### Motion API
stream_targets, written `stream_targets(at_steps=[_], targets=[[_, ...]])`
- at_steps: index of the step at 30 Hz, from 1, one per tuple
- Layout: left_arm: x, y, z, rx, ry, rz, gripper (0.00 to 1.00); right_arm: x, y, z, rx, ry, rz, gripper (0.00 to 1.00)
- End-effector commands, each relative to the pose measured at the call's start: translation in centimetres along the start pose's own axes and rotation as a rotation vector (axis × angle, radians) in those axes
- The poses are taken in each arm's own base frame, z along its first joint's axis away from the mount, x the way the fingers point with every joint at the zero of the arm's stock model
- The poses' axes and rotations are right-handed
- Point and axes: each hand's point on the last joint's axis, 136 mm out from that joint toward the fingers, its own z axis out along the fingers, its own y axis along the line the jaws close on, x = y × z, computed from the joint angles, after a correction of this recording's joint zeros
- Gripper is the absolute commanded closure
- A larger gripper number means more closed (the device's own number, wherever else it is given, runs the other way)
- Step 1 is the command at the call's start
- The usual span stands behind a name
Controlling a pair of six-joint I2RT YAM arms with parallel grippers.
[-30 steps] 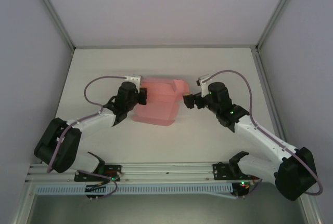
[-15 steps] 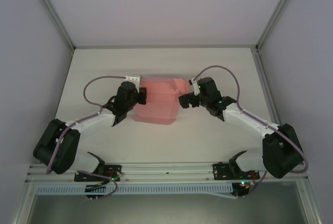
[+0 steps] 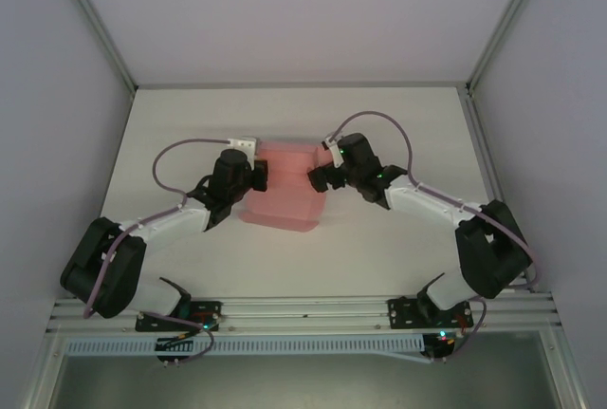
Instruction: Assemble paper box
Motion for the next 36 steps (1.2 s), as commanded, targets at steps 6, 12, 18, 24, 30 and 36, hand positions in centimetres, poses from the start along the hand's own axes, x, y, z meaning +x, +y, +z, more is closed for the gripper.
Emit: stream_targets(at_steps=[6, 12, 18, 24, 30, 36], targets=[[-1.3, -0.1, -0.2, -0.023, -0.037, -0.051, 1.0, -2.1, 0.1, -1.9, 0.046, -0.114, 0.001, 0.0], [-1.4, 1.3, -0.4, -0.061, -0.039, -0.052, 1.0, -0.8, 1.5, -6.4, -0.073, -0.142, -0.056, 0.0], [-1.7, 1.0, -0.5, -0.046, -0.041, -0.034, 1.0, -1.5, -0.1, -10.9, -0.074, -0.256, -0.006, 0.0], [-1.8, 0.7, -1.0, -0.027, -0.046, -0.032, 1.0, -0.9, -5.8, -12.4, -0.03, -0.293, 0.202, 0.0], [-1.9, 0.1, -1.2, 0.008, -0.048, -0.023, 1.0, 0.9, -6.1, -9.4, -0.097, -0.138, 0.154, 0.01], [-1.9, -1.1, -1.3, 0.081, -0.043, 0.003, 1.0, -0.1, -3.6, -7.2, -0.281, -0.077, 0.067, 0.03]])
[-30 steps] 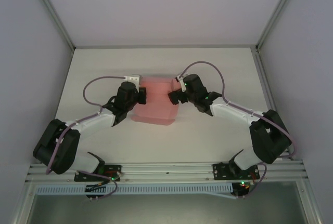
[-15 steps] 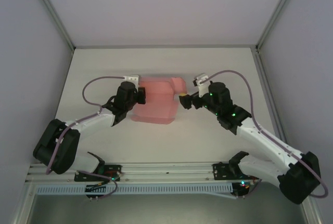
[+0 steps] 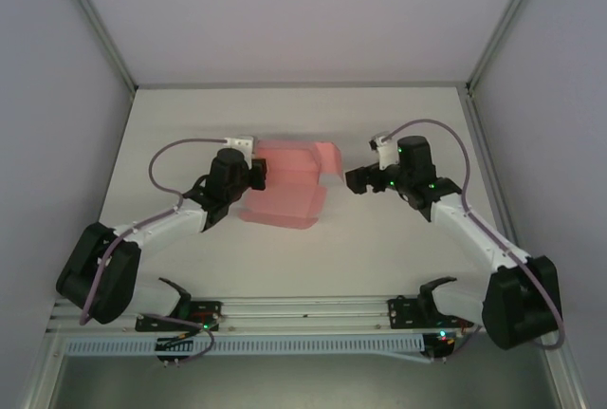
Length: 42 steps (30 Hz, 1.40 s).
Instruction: Assemble paper box
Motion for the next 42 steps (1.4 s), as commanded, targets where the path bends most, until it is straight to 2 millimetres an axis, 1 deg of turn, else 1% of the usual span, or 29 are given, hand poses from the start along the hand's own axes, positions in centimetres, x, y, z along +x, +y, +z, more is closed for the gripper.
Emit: stream_targets(at_steps=[1, 4, 7, 10, 15, 17, 20, 22, 23, 25, 26, 28, 31, 33, 35, 36, 37, 38, 40, 42], targets=[[-1.2, -1.3, -0.6, 0.074, -0.032, 0.025, 1.0, -2.0, 2.2, 0.3, -0.132, -0.012, -0.082, 0.03], [-1.0, -1.6, -0.5, 0.095, -0.027, 0.036, 1.0, -2.5, 3.0, 1.1, -0.189, 0.001, -0.096, 0.03], [-0.9, -1.8, -0.4, 0.102, -0.024, 0.043, 1.0, -2.7, 4.9, 1.6, -0.255, 0.008, -0.145, 0.02], [-0.8, -1.9, -0.2, 0.105, -0.023, 0.042, 1.0, -2.6, 6.2, 2.4, -0.254, 0.01, -0.178, 0.02], [-0.6, -2.1, 0.1, 0.104, -0.016, 0.045, 1.0, -3.0, 7.8, 3.8, -0.278, -0.014, -0.158, 0.04], [-0.7, -1.9, 0.1, 0.093, -0.019, 0.03, 1.0, -3.0, 8.4, 4.3, -0.284, -0.005, -0.158, 0.07], [-1.0, -2.0, 0.0, 0.094, -0.035, 0.015, 1.0, -3.0, 8.6, 5.5, -0.247, 0.012, -0.157, 0.15], [-0.8, -2.1, 0.0, 0.093, -0.031, 0.013, 1.0, -3.0, 8.2, 6.3, -0.189, 0.025, -0.156, 0.3], [-0.8, -2.1, 0.1, 0.093, -0.029, 0.014, 1.0, -3.2, 8.1, 6.7, -0.16, 0.022, -0.153, 0.32], [-0.6, -2.2, 0.2, 0.088, -0.021, 0.016, 1.0, -3.7, 7.4, 7.5, -0.072, 0.003, -0.147, 0.45], [-0.5, -2.2, 0.2, 0.085, -0.019, 0.018, 1.0, -3.9, 6.9, 7.8, -0.014, -0.008, -0.143, 0.5], [-0.4, -2.2, 0.2, 0.066, -0.016, 0.015, 1.0, -4.3, 5.4, 8.2, 0.123, -0.037, -0.131, 0.67], [-0.4, -1.9, 0.3, 0.006, -0.011, 0.001, 1.0, -4.5, 3.1, 8.7, 0.312, -0.065, -0.084, 0.83], [-0.3, -1.3, 0.4, -0.054, 0.001, -0.018, 1.0, -4.4, 1.2, 8.6, 0.441, -0.061, -0.043, 0.91], [0.1, -0.7, 0.5, -0.102, 0.014, -0.031, 1.0, -4.1, -1.1, 7.8, 0.603, -0.058, 0.012, 0.96], [0.2, -0.3, 0.5, -0.131, 0.017, -0.048, 1.0, -4.0, -2.0, 7.4, 0.673, -0.051, 0.015, 0.98], [0.4, 0.1, 0.4, -0.149, 0.019, -0.065, 1.0, -3.9, -3.3, 6.5, 0.777, -0.052, 0.022, 0.98], [0.5, 0.5, 0.4, -0.171, 0.021, -0.08, 1.0, -3.6, -4.1, 5.9, 0.853, -0.039, 0.022, 0.99], [0.7, 1.2, 0.2, -0.217, 0.035, -0.102, 1.0, -3.2, -5.3, 5.1, 0.965, -0.003, -0.015, 1.0], [0.7, 1.6, 0.1, -0.247, 0.048, -0.11, 1.0, -2.8, -5.9, 4.9, 1.019, 0.027, -0.044, 1.0]])
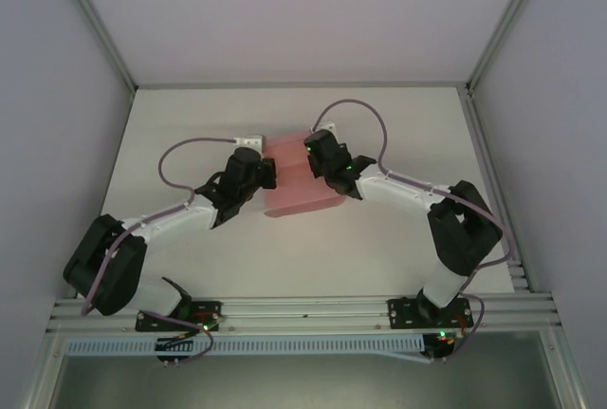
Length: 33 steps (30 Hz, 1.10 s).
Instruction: Assemble paper box
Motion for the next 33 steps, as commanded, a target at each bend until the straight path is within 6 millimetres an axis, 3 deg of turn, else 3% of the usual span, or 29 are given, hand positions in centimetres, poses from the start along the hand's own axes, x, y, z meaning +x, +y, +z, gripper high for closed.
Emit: stream_targets(at_steps=[1, 9, 13, 17, 19, 21, 24, 25, 30, 33], targets=[[0.4, 3.1, -0.4, -0.169, 0.029, -0.043, 1.0, 1.7, -9.8, 0.1, 0.501, 0.039, -0.017, 1.0], [0.1, 4.0, -1.0, -0.24, 0.046, -0.061, 1.0, 1.7, -12.7, -0.7, 0.682, 0.055, -0.12, 1.0], [0.0, 4.2, -1.1, -0.248, 0.039, -0.051, 1.0, 2.6, -10.3, 1.1, 0.441, 0.075, -0.089, 0.98], [-0.2, 3.4, -0.8, -0.211, 0.037, -0.043, 1.0, 1.8, -2.9, 1.2, -0.05, 0.026, -0.145, 0.83], [-0.5, 2.8, -0.6, -0.178, 0.034, -0.041, 1.0, 1.2, 0.7, -0.3, -0.281, -0.013, -0.15, 0.66], [-0.6, 2.5, -0.6, -0.163, 0.033, -0.033, 1.0, 0.4, 3.0, -2.3, -0.445, -0.053, -0.149, 0.47], [-0.7, 2.2, -0.5, -0.155, 0.033, -0.029, 1.0, -0.5, 4.3, -4.7, -0.576, -0.108, -0.127, 0.17], [-0.7, 2.2, -0.5, -0.151, 0.033, -0.027, 1.0, -0.8, 4.5, -5.4, -0.598, -0.122, -0.119, 0.13], [-0.6, 2.0, -0.4, -0.139, 0.042, -0.023, 1.0, -1.8, 3.6, -7.5, -0.604, -0.172, -0.094, 0.02], [-0.6, 1.8, -0.3, -0.133, 0.045, -0.019, 1.0, -1.5, 2.8, -7.7, -0.576, -0.164, -0.103, 0.03]])
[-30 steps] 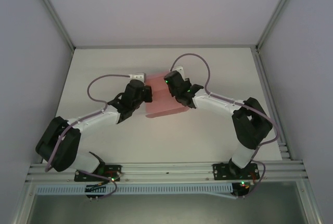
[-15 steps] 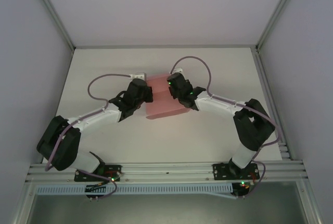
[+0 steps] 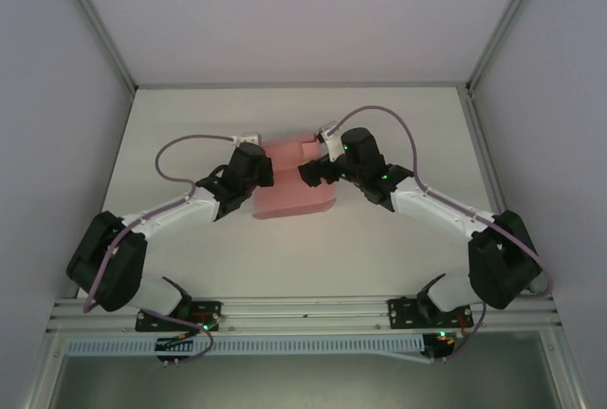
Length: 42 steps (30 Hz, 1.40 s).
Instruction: Assemble paper box
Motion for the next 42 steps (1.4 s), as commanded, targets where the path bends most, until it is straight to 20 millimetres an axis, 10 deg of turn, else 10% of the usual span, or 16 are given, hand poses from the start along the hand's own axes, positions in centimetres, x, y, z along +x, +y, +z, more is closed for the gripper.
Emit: stream_targets(at_steps=[1, 18, 32, 42], targets=[[-1.3, -0.2, -0.5, 0.003, -0.029, 0.011, 1.0, 0.5, 0.0, -0.7, -0.009, 0.012, -0.015, 0.07], [-1.4, -1.3, -0.5, 0.053, -0.019, 0.027, 1.0, 2.0, -1.7, 2.3, -0.104, 0.119, 0.07, 0.46], [-0.7, -3.3, -0.3, 0.127, 0.009, 0.022, 1.0, 2.5, -7.8, 6.7, 0.286, 0.11, 0.12, 0.88], [0.2, 2.8, 0.8, -0.277, 0.057, -0.05, 1.0, 3.3, -15.1, -0.8, 1.031, 0.128, 0.11, 1.0]])
